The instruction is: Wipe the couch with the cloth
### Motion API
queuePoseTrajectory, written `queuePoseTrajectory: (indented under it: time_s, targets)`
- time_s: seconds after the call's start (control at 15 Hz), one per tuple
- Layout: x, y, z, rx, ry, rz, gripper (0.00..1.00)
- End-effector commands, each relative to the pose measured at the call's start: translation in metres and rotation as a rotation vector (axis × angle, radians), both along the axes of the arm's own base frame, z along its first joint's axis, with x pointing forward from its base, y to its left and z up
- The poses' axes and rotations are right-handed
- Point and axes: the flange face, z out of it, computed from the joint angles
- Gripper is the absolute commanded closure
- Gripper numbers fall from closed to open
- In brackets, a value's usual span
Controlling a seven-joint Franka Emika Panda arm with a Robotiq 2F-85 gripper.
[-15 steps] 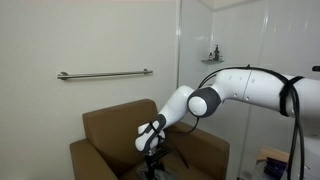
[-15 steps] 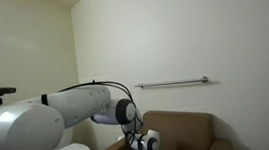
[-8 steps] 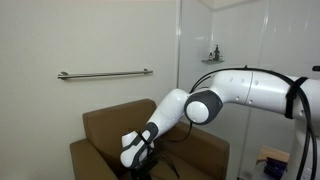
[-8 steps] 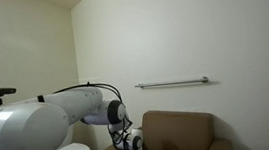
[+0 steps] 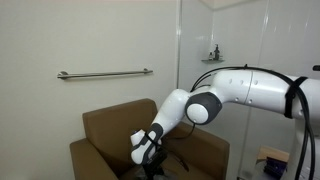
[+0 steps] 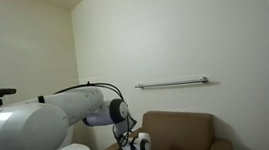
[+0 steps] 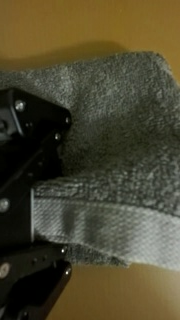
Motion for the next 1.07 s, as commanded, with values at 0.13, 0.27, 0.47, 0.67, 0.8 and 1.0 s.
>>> queuePoseTrajectory:
  time_s: [0.13, 0.27, 0.47, 0.67, 0.8, 1.0]
  targets:
    - [-0.029, -0.116, -0.02, -0.119, 0.052, -0.184, 0.97]
    - [-0.036, -0.141, -0.022, -0.119, 0.07, -0.228, 0.97]
    - [-0.034, -0.151, -0.025, -0.09, 0.096, -0.241, 0.97]
    - [-0.024, -0.118, -0.02, -0.007, 0.1, -0.181, 0.96]
    - [-0.018, -0.091, -0.016, 0.022, 0.094, -0.121, 0.96]
    - [-0.001, -0.043, -0.004, 0.095, 0.054, -0.037, 0.96]
